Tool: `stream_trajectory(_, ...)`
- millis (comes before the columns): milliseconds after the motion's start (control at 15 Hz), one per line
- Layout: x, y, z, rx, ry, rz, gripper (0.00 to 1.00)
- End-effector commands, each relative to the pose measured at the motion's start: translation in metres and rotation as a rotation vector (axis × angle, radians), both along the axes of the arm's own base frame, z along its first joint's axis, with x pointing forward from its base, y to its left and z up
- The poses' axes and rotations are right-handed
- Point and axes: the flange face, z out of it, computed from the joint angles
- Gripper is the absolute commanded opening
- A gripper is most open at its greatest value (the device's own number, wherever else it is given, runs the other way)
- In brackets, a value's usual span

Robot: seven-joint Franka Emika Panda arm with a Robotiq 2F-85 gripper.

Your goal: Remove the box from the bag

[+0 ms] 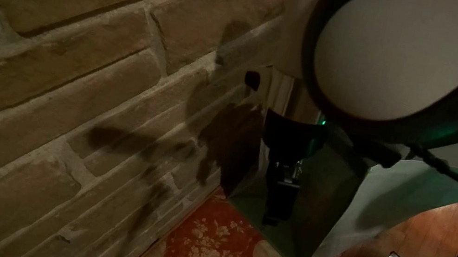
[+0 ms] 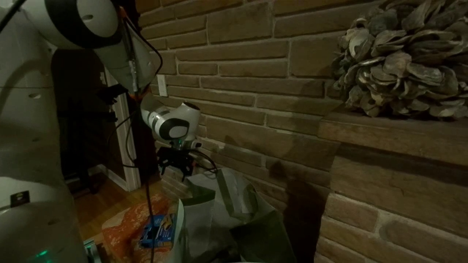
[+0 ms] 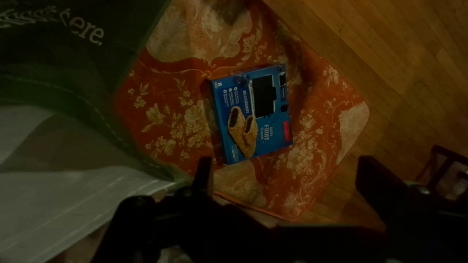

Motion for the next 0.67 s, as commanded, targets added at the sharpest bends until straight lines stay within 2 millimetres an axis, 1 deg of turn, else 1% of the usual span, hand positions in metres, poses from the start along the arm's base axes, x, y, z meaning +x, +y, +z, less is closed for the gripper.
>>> stream_trajectory(0, -0.035, -0.031, 0.048, 0.055, -0.049, -0.061, 1.00)
stream_trajectory(133, -0.049, -0.043, 0.070, 0.028, -0.053, -0.086, 1.00)
stream_trajectory(333, -0.073, -0.062, 0.103, -0.084, -0.041, -0.114, 1.00)
stream_trajectory(400, -0.084, -0.068, 0.113, -0.132, -0.038, -0.113, 1.00)
stream_trajectory(467, -0.091, -0.072, 0.126, -0.143, -0.049, -0.085, 1.00)
stream_trajectory(533, -0.064, -0.062, 0.104, -0.098, -0.022, -0.084, 1.00)
stream_trajectory(600, -0.072, -0.066, 0.115, -0.113, -0.029, -0.081, 1.00)
